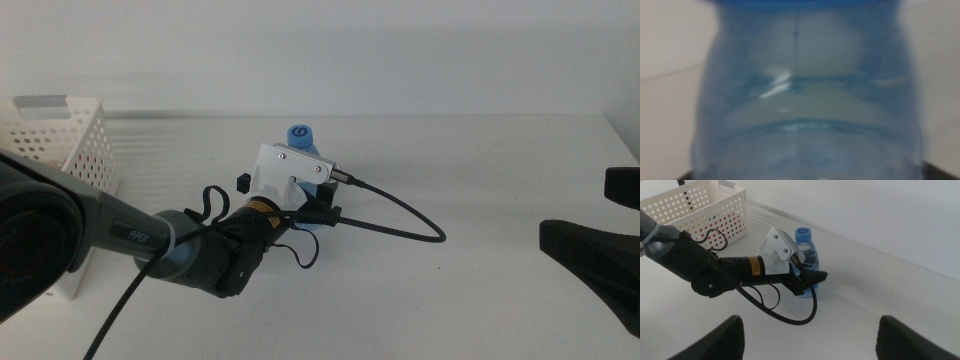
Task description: Use arms to grab the bottles and put them into the dustbin to the left of the table.
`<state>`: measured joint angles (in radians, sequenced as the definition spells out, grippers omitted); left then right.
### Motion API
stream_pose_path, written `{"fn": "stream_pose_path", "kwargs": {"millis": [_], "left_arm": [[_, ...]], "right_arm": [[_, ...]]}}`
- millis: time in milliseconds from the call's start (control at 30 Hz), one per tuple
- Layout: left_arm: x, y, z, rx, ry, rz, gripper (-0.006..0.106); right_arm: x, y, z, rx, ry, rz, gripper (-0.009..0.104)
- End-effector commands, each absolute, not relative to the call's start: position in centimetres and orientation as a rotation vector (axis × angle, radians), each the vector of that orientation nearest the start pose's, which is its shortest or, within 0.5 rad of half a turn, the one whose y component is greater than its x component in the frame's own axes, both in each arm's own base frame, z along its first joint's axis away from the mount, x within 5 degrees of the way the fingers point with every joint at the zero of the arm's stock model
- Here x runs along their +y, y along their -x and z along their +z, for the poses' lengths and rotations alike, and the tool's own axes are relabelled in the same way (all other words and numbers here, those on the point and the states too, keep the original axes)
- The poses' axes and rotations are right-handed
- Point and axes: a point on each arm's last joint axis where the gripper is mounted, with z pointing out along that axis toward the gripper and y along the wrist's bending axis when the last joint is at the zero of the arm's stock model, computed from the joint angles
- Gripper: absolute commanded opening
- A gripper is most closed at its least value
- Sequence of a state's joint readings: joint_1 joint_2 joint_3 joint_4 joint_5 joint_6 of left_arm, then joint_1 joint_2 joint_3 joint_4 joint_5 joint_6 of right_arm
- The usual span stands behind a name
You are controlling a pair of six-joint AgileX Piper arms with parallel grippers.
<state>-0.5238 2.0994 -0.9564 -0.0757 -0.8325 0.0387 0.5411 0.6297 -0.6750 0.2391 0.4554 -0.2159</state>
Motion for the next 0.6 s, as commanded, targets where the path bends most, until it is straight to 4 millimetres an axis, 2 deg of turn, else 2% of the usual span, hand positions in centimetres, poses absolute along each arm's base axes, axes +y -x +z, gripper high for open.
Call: {"fn": "stream_pose_path", "kwargs": {"millis": [0,167,267,433,567], "left_arm": [[-20.1,-35.8,16.0,1.595,-0.357,-0.371,0.05],[-19.4,-34.5,17.9,1.651,-0.367,-0.37,-0.002],[-18.8,-33.8,20.0,1.727,-0.41,-0.336,-0.005],[-16.8,-32.8,25.3,1.82,-0.409,-0.313,-0.005],[-14.5,-33.2,29.6,2.024,-0.41,-0.277,-0.005]], "right_arm": [[7.3,-10.4,36.5,1.72,0.553,0.472,0.075],[7.3,-10.4,36.5,1.72,0.553,0.472,0.075],[7.3,-10.4,36.5,1.72,0.553,0.472,0.075],[7.3,-10.4,36.5,1.72,0.553,0.472,0.075],[7.3,-10.4,36.5,1.72,0.553,0.472,0.075]]}}
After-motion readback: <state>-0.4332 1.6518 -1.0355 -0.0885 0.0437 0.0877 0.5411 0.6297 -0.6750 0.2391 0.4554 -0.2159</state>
